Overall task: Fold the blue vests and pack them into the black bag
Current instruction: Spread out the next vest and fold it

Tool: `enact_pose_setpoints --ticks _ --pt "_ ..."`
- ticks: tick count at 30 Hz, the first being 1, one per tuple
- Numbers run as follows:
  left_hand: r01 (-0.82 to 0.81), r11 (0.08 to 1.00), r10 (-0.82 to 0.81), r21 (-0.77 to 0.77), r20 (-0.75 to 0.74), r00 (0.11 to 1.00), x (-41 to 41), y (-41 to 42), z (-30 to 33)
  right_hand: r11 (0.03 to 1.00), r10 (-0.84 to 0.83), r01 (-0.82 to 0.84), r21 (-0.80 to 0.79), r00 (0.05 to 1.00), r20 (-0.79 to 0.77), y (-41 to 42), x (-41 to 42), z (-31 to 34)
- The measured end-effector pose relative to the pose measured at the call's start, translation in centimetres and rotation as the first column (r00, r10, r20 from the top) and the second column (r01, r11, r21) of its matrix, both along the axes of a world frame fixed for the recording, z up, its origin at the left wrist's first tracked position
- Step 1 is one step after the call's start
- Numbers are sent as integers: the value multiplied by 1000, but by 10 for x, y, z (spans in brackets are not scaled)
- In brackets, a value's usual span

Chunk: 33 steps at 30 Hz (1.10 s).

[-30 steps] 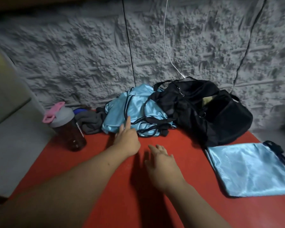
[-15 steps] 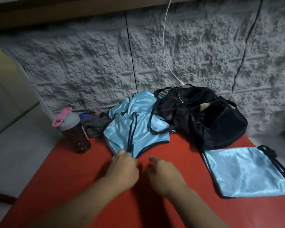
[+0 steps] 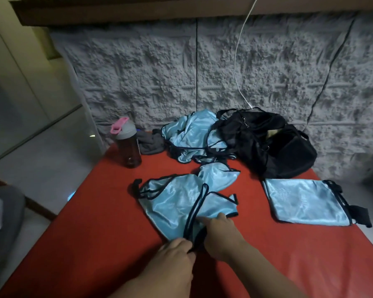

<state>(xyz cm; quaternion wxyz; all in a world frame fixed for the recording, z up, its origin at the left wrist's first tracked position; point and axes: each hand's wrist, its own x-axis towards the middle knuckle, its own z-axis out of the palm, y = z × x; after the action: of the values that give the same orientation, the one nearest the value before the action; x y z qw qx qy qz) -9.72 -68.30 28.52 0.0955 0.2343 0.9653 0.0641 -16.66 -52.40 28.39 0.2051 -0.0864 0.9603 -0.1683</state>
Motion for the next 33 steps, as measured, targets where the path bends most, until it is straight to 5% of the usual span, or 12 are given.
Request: enact_pose_setpoints --ticks 6,9,11,13,15,19,23,27,33 --pt "-31 961 -5 274 130 991 8 -3 9 996 -3 10 85 997 -83 -1 13 -5" --pt "-278 808 147 519 278 949 -4 -7 15 996 8 -1 84 996 -88 1 6 -7" --pt "-344 734 311 586 160 937 -28 -16 9 990 -4 9 140 999 -34 11 -5 -15" --pt "-302 788 422 537 -112 900 -58 -26 2 987 -13 15 157 1000 -10 23 -19 -27" --pt "-378 835 479 400 -190 857 -83 -35 -1 990 5 -6 144 1000 7 23 -19 -19" --pt "-605 720 621 341 74 781 -115 -42 -5 997 17 -17 76 1000 -2 29 -21 1" --pt "-627 605 628 491 190 755 -125 -45 -3 976 -214 219 0 950 -228 54 -36 10" --pt "-578 495 575 649 255 778 -124 -62 4 981 -78 93 170 993 -94 62 -39 -6" --pt "-629 268 473 730 469 746 -106 -89 16 994 -88 94 55 992 -93 59 -34 18"
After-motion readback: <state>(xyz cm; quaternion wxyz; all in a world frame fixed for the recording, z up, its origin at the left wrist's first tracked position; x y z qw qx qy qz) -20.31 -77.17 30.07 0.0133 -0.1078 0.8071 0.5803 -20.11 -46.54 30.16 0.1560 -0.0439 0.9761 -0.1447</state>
